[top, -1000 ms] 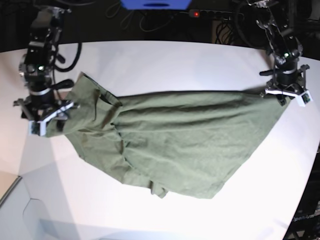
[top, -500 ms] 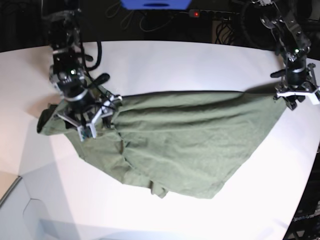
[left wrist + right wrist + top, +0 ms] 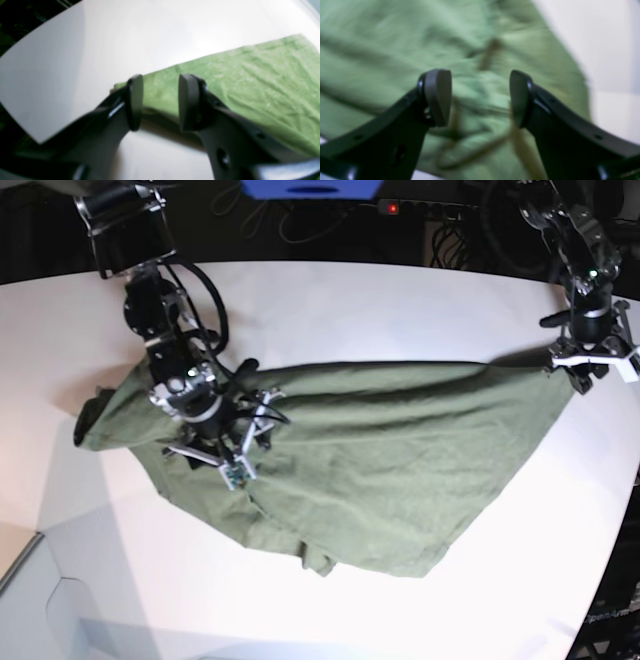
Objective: Layout the t-shirt on the table in an organized manner, then fold the t-shirt properly
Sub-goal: 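Lower the shirt onto the table, dragging it flat with both grippers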
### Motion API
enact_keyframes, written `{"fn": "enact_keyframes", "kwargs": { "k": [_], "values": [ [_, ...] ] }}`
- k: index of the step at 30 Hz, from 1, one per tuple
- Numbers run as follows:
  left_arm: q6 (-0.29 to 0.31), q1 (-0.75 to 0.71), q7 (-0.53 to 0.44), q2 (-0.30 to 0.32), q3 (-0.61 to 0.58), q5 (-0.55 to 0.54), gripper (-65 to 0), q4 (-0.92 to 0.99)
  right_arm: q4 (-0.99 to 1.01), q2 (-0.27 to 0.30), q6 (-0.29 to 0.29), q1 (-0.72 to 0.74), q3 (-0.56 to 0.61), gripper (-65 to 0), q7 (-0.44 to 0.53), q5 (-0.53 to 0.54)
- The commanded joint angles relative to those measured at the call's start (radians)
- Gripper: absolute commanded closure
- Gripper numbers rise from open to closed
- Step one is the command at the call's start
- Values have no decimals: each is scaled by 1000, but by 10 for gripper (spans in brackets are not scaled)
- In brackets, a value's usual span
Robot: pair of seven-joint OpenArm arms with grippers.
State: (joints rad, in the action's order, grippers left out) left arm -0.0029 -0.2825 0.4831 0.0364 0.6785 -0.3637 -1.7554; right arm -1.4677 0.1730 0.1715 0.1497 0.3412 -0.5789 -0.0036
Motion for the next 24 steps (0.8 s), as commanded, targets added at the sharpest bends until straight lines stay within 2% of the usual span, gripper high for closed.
{"fn": "enact_keyframes", "kwargs": {
  "k": [1, 4, 13, 14, 16, 20, 22, 24],
  "values": [
    [1, -1, -22, 12, 4, -5, -236, -19, 2, 1, 1, 35, -1, -372, 32, -3],
    [1, -2, -22, 13, 4, -5, -236, -19, 74, -26, 1, 77, 3, -372, 32, -5],
    [1, -10, -22, 7, 48, -5, -236, -18, 229, -28, 1, 173, 2, -360, 35, -5],
    [1, -10, -22, 9, 48, -5, -236, -16, 247, -28, 1, 181, 2, -339, 35, -5],
    [1, -10, -22, 12, 48, -5, -236, -15, 275, -30, 1, 196, 2, -256, 35, -5],
    [1, -7, -22, 12, 48, -5, -236, -10, 258, -28, 1, 201, 2, 0, 35, -5],
    [1, -7, -22, 12, 47, -5, -236, -10, 177, -25, 1, 184, 2, 0, 27, -3],
    [1, -5, -22, 12, 45, -5, -236, -8, 42, 1, 1, 127, 2, 0, 27, -3]
  ]
}}
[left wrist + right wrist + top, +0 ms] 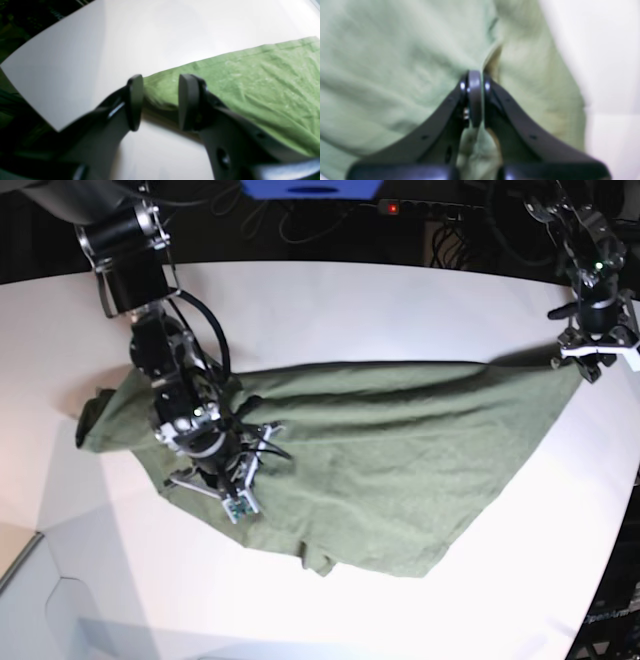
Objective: Layout the t-shirt on the table in an organized manner, then fold the t-shirt properly
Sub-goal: 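Lower the shirt onto the table, dragging it flat with both grippers, then reach the left gripper into the bunched shirt body and grasp fabric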
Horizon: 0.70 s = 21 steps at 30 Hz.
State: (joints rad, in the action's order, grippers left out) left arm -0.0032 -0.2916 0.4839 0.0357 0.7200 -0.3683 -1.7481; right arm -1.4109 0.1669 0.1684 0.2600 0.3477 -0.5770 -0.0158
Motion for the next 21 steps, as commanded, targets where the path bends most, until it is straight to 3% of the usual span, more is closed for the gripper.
{"fn": "enact_keyframes", "kwargs": {
  "k": [1, 10, 14, 21],
  "values": [
    [1, 4, -23, 14, 3, -1, -236, -16, -86, 16, 4, -11, -5, 0, 27, 9],
    [1, 116, -21, 13, -4, -2, -238, -16, -624, 75, 12, -327, 0, 0, 33, 9],
    [2, 167, -21, 10, -23, -2, -238, -25, -618, 95, 12, -437, 7, 0, 79, 9],
    [2, 274, -21, 14, -150, -4, -238, -14, -598, 148, 12, -592, 143, 0, 160, 9]
  ]
}}
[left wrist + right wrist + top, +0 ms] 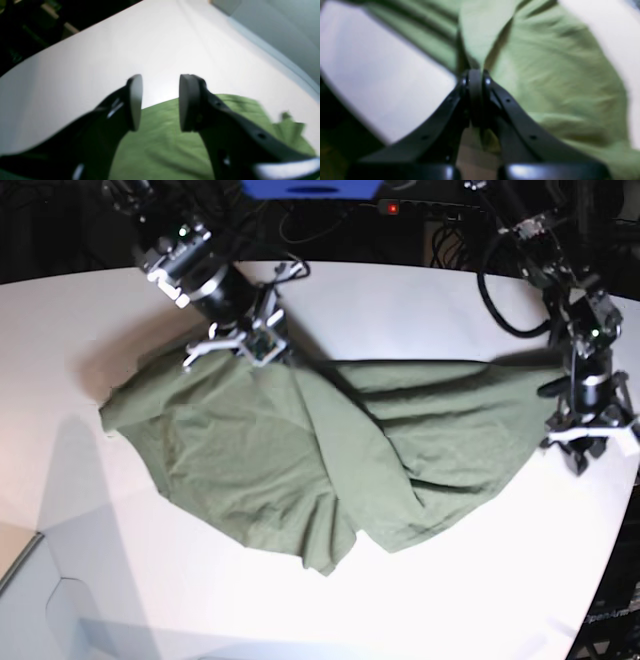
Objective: Layout the t-shirt on the table in an organized manner, then fold the t-shirt properly
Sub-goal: 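Reach the left gripper into the bunched shirt body and grasp fabric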
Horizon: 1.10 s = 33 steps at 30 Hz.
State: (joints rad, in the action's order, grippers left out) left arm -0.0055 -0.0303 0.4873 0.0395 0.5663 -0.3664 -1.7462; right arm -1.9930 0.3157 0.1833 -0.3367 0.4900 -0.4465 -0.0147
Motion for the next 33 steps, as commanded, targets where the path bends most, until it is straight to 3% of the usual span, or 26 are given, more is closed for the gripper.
{"fn": "enact_keyframes", "kwargs": {
  "k": [1, 7, 11, 15, 21, 33],
  "values": [
    [5, 31, -25, 10, -32, -4, -238, -14, -15, 0, -3, -14, 11, 0, 33, 6],
    [3, 128, -25, 18, -308, 7, -238, 85, 1, -3, -3, -40, 51, 0, 27, 0],
    [-3, 232, -25, 9, -450, 7, -238, 269, 34, -10, -3, -57, 71, 0, 35, -106],
    [-8, 300, -35, 4, -558, 7, -238, 401, 34, -13, -3, -58, 92, 0, 33, -130],
    [-8, 461, -45, -57, -513, 7, -238, 653, 36, -25, -3, -60, 86, 0, 25, -130],
    [-3, 715, -387, -68, -498, 7, -238, 1273, 36, -22, -3, -60, 85, 0, 24, -132]
  ]
}}
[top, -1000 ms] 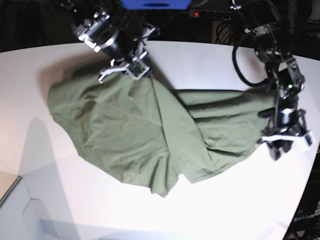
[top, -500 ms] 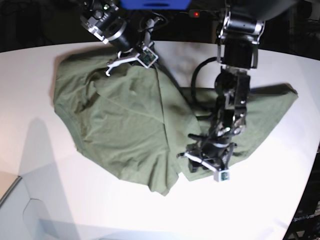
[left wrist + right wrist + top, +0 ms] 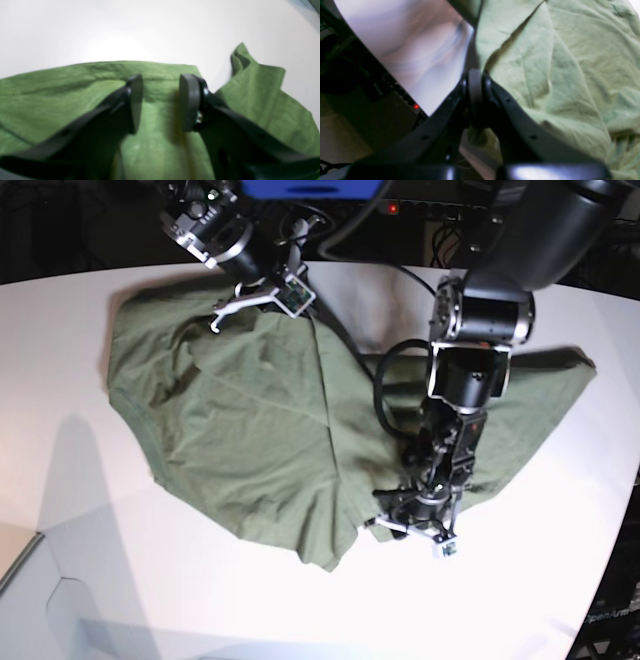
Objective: Layout the t-shirt on the table in an organized manner, then fold the t-shirt properly
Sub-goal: 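Reach the left gripper into the bunched shirt body and grasp fabric, then pull the grasped fabric away from the right gripper to spread it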
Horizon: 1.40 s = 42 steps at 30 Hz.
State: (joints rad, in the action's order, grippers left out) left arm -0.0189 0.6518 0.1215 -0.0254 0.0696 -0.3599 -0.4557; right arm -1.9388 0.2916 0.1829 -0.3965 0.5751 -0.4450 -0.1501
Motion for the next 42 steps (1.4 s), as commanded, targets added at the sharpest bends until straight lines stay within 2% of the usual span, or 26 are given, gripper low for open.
{"fn": "enact_keyframes", "kwargs": {
  "k": [1, 4, 9, 20, 22, 24, 25, 27, 30, 34, 38, 42],
  "values": [
    [10, 36, -41, -9, -1, 0, -238, -1, -18, 2, -3, 0, 0, 0, 22, 4],
    [12, 36, -70, -12, -9, 2, -238, 15, -18, 2, -3, 0, 0, 0, 22, 4],
    [7, 12, -76, -6, -107, 60, -238, 24, -18, 2, -3, 3, 0, 0, 22, 4],
    [7, -13, -78, -3, -107, 55, -230, 127, -12, 2, -3, 8, 0, 0, 22, 4],
    [7, -13, -78, -3, -107, 55, -169, 134, 2, 2, -3, 11, 0, 0, 22, 4],
    [7, -14, -79, 11, -104, 54, -41, 139, 19, 2, -3, 18, 0, 0, 22, 4],
    [7, -14, -79, 14, -104, 51, 0, 140, 28, 2, -3, 20, 0, 0, 22, 4],
    [7, -14, -78, 22, -104, 17, -22, 137, 45, 2, -3, 23, 0, 0, 22, 4],
    [12, -14, -72, 29, -104, -61, -2, 120, 65, 2, -3, 29, 0, 0, 22, 4],
    [9, -68, -44, 71, -106, -155, -3, -48, 91, 2, -3, 55, -8, 0, 22, 4],
    [6, -189, 77, 135, -104, -288, -3, -398, 120, -2, -3, 69, -60, 0, 24, 5],
    [6, -324, 146, 212, -103, -437, -3, -694, 126, -2, -3, 92, -79, 0, 24, 5]
  ]
}}
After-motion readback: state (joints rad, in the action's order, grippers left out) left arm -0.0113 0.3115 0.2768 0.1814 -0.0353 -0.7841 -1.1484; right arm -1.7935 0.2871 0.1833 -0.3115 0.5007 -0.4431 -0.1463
